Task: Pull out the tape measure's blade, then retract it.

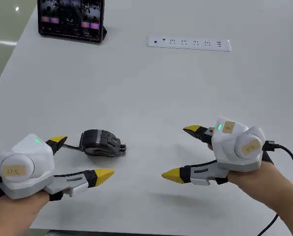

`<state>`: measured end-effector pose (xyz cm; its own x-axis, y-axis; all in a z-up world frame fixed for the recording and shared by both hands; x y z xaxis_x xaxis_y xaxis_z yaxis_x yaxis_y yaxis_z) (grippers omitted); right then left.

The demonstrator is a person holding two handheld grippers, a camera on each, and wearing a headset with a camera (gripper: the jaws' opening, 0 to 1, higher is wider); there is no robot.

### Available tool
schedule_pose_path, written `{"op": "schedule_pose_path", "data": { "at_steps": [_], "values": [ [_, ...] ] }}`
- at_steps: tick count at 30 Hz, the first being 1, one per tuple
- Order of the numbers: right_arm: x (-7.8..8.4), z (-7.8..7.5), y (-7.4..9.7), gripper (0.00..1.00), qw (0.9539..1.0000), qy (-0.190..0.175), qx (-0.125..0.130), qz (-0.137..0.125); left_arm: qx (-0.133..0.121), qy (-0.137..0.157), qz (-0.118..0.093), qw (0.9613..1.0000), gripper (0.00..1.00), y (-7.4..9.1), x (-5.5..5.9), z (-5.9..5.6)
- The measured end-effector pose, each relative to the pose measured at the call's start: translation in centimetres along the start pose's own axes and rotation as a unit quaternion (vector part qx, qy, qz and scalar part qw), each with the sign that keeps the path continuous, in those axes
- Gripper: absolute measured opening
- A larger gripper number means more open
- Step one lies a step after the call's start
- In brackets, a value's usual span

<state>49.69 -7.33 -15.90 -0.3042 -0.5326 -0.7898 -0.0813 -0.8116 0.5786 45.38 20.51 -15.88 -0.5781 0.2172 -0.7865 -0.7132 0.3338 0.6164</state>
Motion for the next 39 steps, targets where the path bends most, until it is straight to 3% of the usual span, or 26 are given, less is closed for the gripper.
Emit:
{"op": "schedule_pose_path", "data": {
  "at_steps": [27, 39],
  "values": [
    [0.8, 0.6, 2.0, 0.84, 0.9998, -0.01, 0.017, -0.002, 0.027, -0.053, 0.015, 0.9981, 0.97, 1.9, 0.2, 1.4],
    [1.3, 1.2, 2.9, 0.87, 0.9996, -0.011, 0.027, 0.002, 0.039, -0.064, 0.018, 0.997, 0.99, 2.9, 0.4, 2.1]
  ]
}}
Point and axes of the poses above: the centre of the closed fingertips' face, and the gripper's own axes: y roughly backward along the fingers, z roughly to its left, x roughly out of its underside, the point moved 8 cm from there along y, roughly backward along the fingers, and after that the axes turned 9 degrees about -x, right-handed, at the moved point
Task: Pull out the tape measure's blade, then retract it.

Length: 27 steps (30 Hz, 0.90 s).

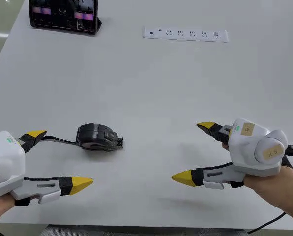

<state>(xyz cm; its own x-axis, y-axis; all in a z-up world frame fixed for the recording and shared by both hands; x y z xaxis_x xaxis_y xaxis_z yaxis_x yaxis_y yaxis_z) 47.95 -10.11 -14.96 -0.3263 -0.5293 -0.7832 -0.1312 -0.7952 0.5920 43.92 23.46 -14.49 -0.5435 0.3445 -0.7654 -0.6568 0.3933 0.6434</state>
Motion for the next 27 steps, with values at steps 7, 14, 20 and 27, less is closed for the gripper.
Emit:
{"op": "schedule_pose_path", "data": {
  "at_steps": [7, 14, 20, 27],
  "values": [
    [0.3, 0.3, 0.7, 0.88, 1.0, -0.001, 0.008, 0.001, 0.015, -0.016, 0.002, 0.9998, 0.99, 0.2, 0.1, -0.3],
    [0.8, 0.7, 1.3, 0.88, 0.9999, -0.006, 0.014, 0.003, 0.023, -0.026, 0.004, 0.9994, 0.99, 0.3, 0.2, -0.4],
    [1.3, 1.0, 1.8, 0.89, 0.9997, -0.011, 0.022, 0.003, 0.026, -0.033, 0.003, 0.9991, 0.99, 0.4, 0.2, -0.4],
    [1.9, 1.4, 2.3, 0.9, 0.9994, -0.016, 0.03, 0.004, 0.03, -0.041, 0.004, 0.9987, 0.99, 0.4, 0.5, -0.6]
  ]
}}
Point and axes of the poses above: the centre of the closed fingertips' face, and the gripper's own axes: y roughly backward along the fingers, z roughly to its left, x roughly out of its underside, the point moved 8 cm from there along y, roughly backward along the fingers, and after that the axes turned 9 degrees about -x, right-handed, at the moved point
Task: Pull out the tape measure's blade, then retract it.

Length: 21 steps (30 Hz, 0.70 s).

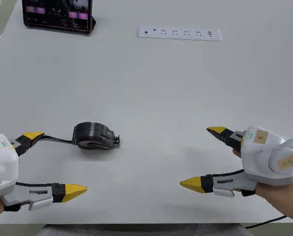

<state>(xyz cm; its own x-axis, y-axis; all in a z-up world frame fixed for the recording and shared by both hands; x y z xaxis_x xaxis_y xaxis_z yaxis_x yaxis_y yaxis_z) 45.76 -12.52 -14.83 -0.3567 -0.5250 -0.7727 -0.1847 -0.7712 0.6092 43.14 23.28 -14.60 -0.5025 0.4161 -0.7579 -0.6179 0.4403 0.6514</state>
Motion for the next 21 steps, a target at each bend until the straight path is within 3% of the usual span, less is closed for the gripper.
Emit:
{"op": "schedule_pose_path", "data": {
  "at_steps": [21],
  "values": [
    [1.7, 0.4, 0.6, 0.96, 0.9997, -0.024, 0.007, 0.001, 0.008, -0.01, -0.001, 0.9999, 0.99, 0.0, 0.4, -0.4]
  ]
}}
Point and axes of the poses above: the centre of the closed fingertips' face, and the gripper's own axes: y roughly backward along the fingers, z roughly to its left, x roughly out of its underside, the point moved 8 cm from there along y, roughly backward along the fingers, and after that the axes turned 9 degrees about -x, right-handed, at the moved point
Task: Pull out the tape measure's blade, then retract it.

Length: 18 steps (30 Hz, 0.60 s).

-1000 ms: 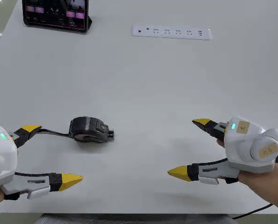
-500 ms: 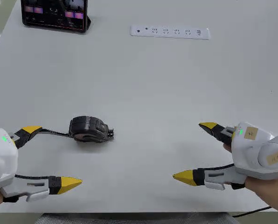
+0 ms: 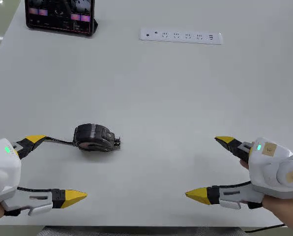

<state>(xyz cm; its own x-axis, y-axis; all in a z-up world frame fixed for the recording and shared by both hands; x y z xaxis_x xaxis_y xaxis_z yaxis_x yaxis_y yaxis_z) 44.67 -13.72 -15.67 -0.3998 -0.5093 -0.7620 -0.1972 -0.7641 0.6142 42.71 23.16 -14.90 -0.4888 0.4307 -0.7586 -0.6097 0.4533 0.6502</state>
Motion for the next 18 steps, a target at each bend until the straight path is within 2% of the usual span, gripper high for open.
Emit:
{"op": "schedule_pose_path", "data": {
  "at_steps": [14, 18],
  "values": [
    [0.56, 0.2, 0.41, 0.97, 1.0, -0.005, 0.003, 0.005, 0.005, -0.007, 0.004, 1.0, 0.99, -0.15, -0.01, -0.26],
    [0.52, 0.15, 0.36, 0.97, 1.0, -0.005, 0.002, 0.004, -0.001, -0.011, 0.003, 0.9999, 0.99, -0.14, -0.04, -0.16]
  ]
}}
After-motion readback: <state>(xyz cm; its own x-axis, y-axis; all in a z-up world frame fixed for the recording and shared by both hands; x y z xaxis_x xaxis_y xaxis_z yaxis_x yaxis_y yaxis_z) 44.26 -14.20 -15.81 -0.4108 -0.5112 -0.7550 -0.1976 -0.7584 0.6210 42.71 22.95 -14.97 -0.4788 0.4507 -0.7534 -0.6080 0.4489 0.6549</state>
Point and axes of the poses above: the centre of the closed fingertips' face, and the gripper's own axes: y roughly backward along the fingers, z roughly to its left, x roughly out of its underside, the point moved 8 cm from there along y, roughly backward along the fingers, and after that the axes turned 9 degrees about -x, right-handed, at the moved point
